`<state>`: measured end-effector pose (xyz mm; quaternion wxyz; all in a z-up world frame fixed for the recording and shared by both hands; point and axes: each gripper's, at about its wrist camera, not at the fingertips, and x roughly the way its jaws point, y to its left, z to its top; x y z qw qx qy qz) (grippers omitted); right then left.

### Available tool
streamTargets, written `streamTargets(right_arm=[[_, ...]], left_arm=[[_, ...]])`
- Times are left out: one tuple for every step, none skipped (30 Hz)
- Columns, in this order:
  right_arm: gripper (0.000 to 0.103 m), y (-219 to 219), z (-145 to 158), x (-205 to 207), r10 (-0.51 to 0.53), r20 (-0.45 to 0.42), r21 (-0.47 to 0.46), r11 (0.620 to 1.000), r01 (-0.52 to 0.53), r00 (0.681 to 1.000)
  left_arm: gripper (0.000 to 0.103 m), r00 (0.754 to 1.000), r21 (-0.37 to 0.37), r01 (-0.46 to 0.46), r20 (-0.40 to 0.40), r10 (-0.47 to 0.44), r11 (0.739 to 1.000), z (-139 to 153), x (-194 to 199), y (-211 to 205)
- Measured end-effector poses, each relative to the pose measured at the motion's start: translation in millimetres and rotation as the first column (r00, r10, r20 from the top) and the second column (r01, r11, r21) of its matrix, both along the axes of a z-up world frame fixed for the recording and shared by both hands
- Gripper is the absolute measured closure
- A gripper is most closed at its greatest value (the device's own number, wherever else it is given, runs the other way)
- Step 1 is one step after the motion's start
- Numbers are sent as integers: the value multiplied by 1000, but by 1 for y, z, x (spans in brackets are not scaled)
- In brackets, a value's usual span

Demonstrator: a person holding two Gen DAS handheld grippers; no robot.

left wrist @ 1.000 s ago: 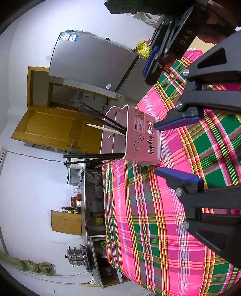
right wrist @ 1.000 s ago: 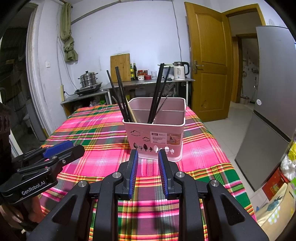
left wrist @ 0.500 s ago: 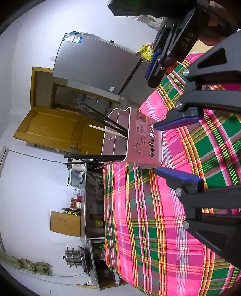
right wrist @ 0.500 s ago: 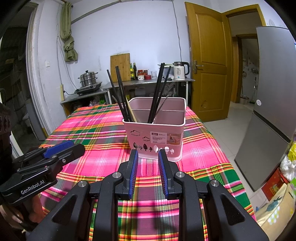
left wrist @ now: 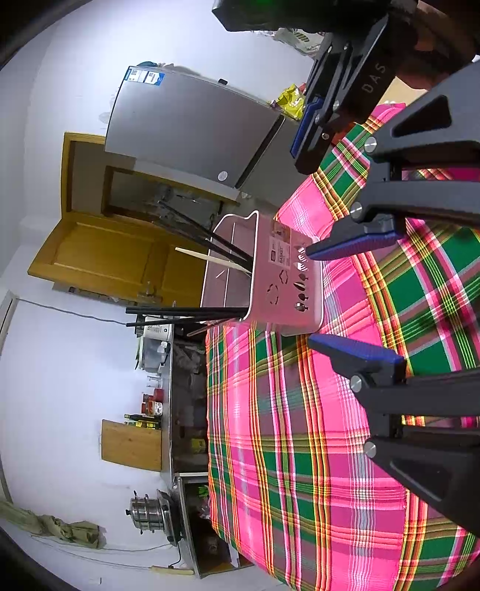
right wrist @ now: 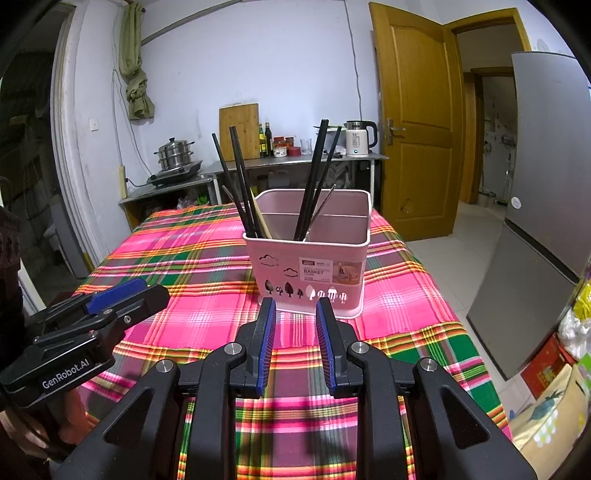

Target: Organize utensils

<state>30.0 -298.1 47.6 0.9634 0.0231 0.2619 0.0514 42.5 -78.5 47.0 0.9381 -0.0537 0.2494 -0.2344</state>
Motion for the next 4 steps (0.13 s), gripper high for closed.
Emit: streamTargets(right_arm=[[80,0,0,0,0,0,1,1000,0,1000],[80,0,0,0,0,0,1,1000,0,1000],[80,0,0,0,0,-1,1,1000,0,1000],[80,0,0,0,0,0,0,1000,0,1000]], left_arm=[[60,1000,2,-1,1,1,1000,0,0,0],[60,1000,6,-2,1,2,1000,-1,0,0],[60,1000,7,-2,1,2,1000,-1,0,0],[60,1000,6,-2,0,2,1000,-2,0,0]])
